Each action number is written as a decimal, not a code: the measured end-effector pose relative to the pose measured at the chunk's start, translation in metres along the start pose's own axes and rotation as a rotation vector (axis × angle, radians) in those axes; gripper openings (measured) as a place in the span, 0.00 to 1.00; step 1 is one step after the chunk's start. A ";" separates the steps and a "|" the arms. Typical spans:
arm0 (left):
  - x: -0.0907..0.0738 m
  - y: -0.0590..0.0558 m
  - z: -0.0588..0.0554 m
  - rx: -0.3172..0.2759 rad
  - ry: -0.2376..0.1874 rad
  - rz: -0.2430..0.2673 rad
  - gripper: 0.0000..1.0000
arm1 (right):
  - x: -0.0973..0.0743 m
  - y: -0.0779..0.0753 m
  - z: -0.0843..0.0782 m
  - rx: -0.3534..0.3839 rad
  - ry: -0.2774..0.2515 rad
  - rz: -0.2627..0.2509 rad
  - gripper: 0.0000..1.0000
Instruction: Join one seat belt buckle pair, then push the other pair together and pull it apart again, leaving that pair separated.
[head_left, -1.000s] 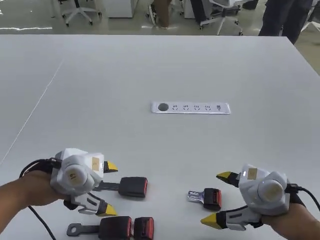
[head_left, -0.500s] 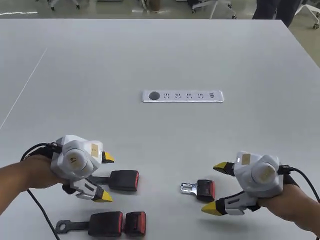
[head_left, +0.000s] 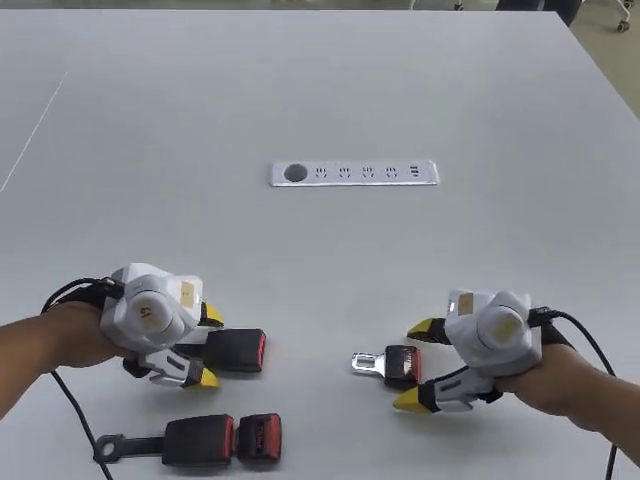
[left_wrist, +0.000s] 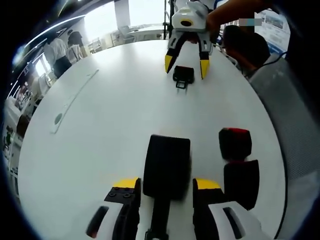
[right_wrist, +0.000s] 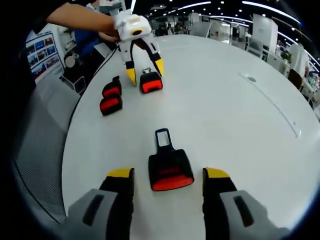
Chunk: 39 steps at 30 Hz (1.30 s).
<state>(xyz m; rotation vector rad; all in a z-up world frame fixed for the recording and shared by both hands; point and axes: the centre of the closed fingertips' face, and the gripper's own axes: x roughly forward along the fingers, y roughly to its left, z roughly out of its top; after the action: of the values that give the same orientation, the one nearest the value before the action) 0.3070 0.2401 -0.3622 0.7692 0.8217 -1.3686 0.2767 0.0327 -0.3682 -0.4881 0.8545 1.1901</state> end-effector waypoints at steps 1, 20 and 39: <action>0.001 -0.001 0.000 0.000 0.002 -0.006 0.40 | 0.000 0.000 -0.002 -0.019 0.014 0.001 0.51; 0.006 0.005 -0.004 0.034 0.016 -0.019 0.34 | 0.004 -0.008 0.003 -0.118 0.016 -0.004 0.35; 0.008 0.008 -0.007 0.030 0.020 -0.020 0.34 | 0.017 -0.004 0.018 -0.107 -0.040 0.015 0.34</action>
<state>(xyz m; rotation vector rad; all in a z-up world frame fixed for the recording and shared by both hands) 0.3152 0.2422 -0.3726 0.8007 0.8282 -1.3951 0.2878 0.0547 -0.3713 -0.5439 0.7642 1.2599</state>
